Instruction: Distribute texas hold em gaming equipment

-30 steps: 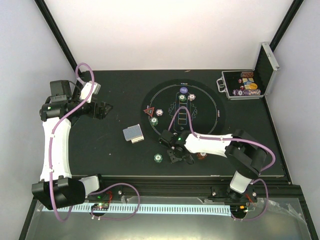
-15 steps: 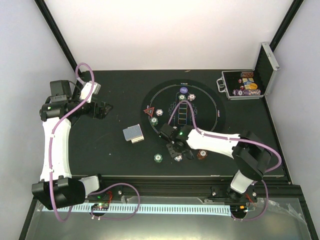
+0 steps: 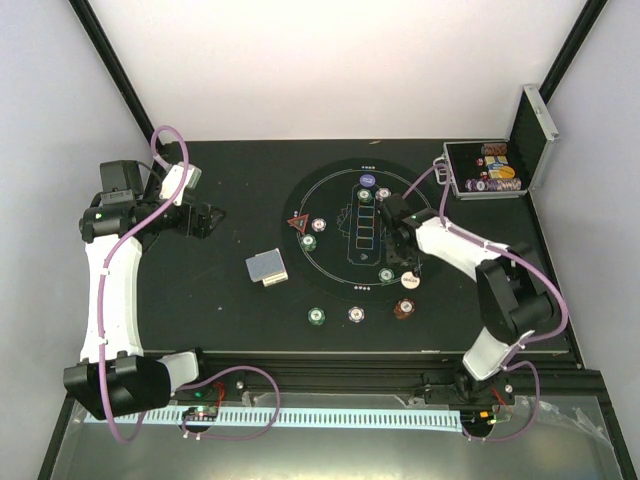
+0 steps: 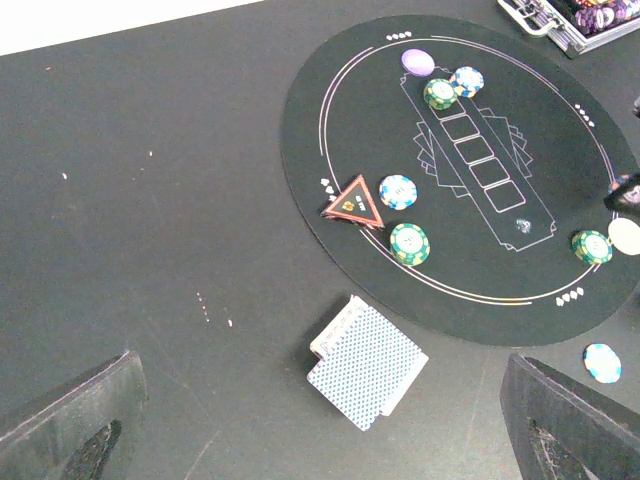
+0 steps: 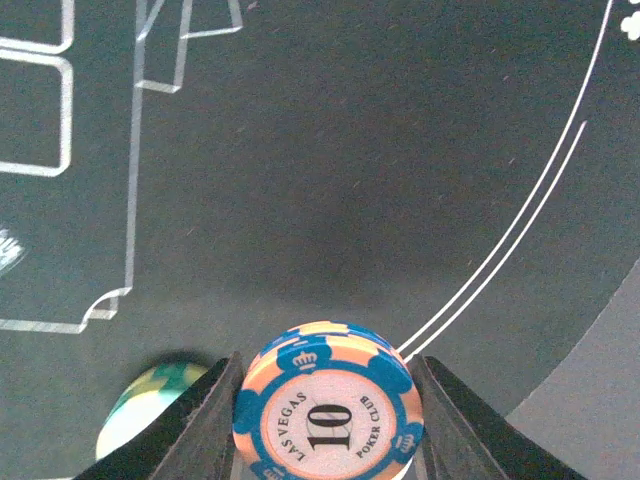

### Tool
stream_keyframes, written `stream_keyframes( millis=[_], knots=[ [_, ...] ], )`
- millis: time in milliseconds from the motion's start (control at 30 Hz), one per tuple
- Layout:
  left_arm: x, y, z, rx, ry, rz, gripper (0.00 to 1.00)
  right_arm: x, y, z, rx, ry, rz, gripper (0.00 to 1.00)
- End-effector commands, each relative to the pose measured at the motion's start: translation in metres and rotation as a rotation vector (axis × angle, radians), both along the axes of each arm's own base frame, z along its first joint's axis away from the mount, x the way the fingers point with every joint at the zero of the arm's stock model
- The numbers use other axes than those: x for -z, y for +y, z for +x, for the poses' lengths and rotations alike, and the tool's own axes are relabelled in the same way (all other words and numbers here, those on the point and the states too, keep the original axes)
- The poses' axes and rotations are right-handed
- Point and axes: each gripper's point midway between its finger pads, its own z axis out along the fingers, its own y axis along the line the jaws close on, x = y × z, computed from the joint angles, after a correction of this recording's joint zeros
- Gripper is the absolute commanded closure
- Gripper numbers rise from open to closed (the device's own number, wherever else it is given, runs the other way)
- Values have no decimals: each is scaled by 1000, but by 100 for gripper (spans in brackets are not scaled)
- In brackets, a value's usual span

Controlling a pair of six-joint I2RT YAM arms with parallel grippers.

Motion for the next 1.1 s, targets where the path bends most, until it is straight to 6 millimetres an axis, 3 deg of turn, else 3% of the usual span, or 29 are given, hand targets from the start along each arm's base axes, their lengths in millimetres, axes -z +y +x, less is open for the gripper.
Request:
stream_keyframes(
  millis=[0, 200, 500, 900, 1067],
  knots=[
    [-19, -1, 2, 7, -54, -3, 1, 3, -15, 33, 38, -49, -12, 89],
    [-19, -1, 4, 9, -50, -5, 1, 25, -12, 49, 48, -18, -8, 90],
    [-20, 0, 3, 12, -52, 3, 1, 51, -11, 51, 56, 26, -23, 90],
    [-22, 0, 2, 13, -56, 5, 1, 47, -23, 39, 71, 25, -45, 87],
    [-22, -1, 2, 12, -54, 2, 1, 49, -21, 39, 62, 36, -39, 74]
  ],
)
